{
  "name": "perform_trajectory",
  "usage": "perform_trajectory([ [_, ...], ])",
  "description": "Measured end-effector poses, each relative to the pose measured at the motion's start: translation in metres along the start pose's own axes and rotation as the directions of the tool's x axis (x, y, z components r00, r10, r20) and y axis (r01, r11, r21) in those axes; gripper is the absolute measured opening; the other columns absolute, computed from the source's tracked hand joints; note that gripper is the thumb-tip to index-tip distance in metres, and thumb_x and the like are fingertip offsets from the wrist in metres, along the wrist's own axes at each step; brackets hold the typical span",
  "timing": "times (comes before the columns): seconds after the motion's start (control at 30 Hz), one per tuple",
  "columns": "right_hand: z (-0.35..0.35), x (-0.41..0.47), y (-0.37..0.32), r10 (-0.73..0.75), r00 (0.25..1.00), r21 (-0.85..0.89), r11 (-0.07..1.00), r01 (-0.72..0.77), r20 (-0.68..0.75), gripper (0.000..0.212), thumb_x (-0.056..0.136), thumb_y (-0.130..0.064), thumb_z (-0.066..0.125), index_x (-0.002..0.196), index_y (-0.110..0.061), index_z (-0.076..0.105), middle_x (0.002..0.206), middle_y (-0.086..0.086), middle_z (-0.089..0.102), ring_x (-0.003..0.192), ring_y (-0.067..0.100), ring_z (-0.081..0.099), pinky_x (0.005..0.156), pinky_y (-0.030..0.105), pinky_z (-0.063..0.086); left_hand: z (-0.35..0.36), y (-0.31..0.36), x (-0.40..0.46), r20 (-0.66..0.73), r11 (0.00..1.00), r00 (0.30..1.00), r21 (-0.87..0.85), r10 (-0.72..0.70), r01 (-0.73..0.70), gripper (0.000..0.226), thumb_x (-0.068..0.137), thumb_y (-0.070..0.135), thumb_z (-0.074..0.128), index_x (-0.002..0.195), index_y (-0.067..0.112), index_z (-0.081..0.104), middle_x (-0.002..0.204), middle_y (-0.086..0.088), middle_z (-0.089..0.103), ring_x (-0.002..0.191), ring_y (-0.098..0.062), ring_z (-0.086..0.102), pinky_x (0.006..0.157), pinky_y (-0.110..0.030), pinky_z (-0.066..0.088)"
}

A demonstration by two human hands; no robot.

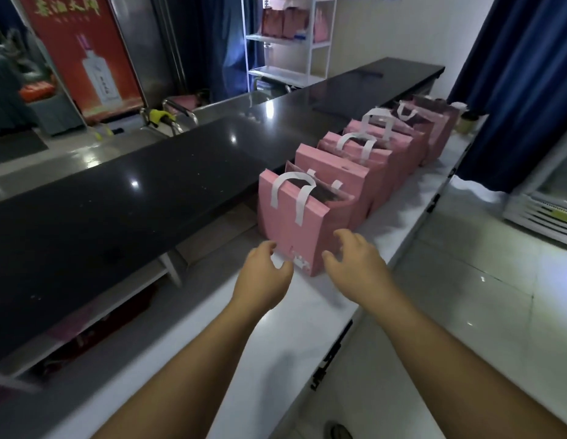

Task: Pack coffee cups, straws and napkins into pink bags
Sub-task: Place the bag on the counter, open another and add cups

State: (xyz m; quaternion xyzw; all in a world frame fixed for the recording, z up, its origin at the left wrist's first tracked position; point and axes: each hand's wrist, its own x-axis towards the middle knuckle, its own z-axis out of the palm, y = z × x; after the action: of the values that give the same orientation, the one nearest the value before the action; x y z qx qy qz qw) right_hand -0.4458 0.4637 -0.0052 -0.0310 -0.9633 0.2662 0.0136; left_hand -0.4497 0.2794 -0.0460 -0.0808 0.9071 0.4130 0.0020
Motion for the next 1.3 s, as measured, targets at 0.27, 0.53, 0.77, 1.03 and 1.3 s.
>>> perform_trajectory([
  [0.27,-0.012,0.126,0.025,-0.111,0.993,0.038,0.993,0.109,0.033,0.046,0.095,-0.034,0.057,0.139,-0.018,0.054,0.139,0.008,0.057,0.127,0.032,0.051,0.107,0.048,0.045,0.043,0.058,0.094,-0.074,0.993,0.991,-0.061,-0.11,0.105,0.07,0.089,0.056,0.064,0.148,0.023,0.046,0.14,-0.002,0.053,0.116,-0.024,0.061,0.098,-0.048,0.057],
  [0.53,-0.022,0.239,0.023,-0.255,0.957,-0.007,0.966,0.259,0.135,0.038,0.09,-0.025,0.057,0.126,-0.013,0.057,0.125,0.011,0.061,0.116,0.035,0.055,0.097,0.047,0.049,0.075,0.103,0.16,-0.215,0.952,0.931,0.018,-0.294,0.305,0.092,0.073,0.07,0.065,0.146,0.019,0.042,0.141,-0.006,0.044,0.129,-0.033,0.049,0.099,-0.049,0.05],
  [0.77,0.002,0.293,0.022,-0.313,0.92,-0.11,0.932,0.345,0.237,0.037,0.092,-0.02,0.057,0.127,-0.009,0.053,0.127,0.015,0.061,0.116,0.037,0.057,0.093,0.043,0.048,0.085,0.109,0.182,-0.279,0.916,0.88,0.006,-0.384,0.402,0.081,0.082,0.043,0.063,0.153,0.024,0.029,0.142,-0.009,0.045,0.125,-0.036,0.053,0.098,-0.053,0.051],
  [1.03,0.017,0.314,0.027,-0.308,0.89,-0.148,0.916,0.373,0.336,0.049,0.1,-0.008,0.048,0.147,-0.015,0.039,0.125,0.015,0.066,0.11,0.038,0.064,0.082,0.045,0.052,0.074,0.099,0.196,-0.293,0.869,0.818,-0.165,-0.495,0.467,0.025,0.095,0.033,0.048,0.115,0.022,0.058,0.105,-0.003,0.068,0.095,-0.027,0.067,0.086,-0.048,0.06],
  [1.3,0.016,0.296,0.009,-0.29,0.872,-0.197,0.9,0.389,0.394,0.031,0.09,-0.007,0.06,0.114,-0.026,0.056,0.116,0.009,0.056,0.098,0.037,0.06,0.09,0.052,0.053,0.06,0.073,0.168,-0.34,0.831,0.761,-0.285,-0.553,0.478,0.023,0.105,0.03,0.048,0.099,0.019,0.067,0.09,-0.005,0.07,0.081,-0.024,0.068,0.062,-0.034,0.057],
])
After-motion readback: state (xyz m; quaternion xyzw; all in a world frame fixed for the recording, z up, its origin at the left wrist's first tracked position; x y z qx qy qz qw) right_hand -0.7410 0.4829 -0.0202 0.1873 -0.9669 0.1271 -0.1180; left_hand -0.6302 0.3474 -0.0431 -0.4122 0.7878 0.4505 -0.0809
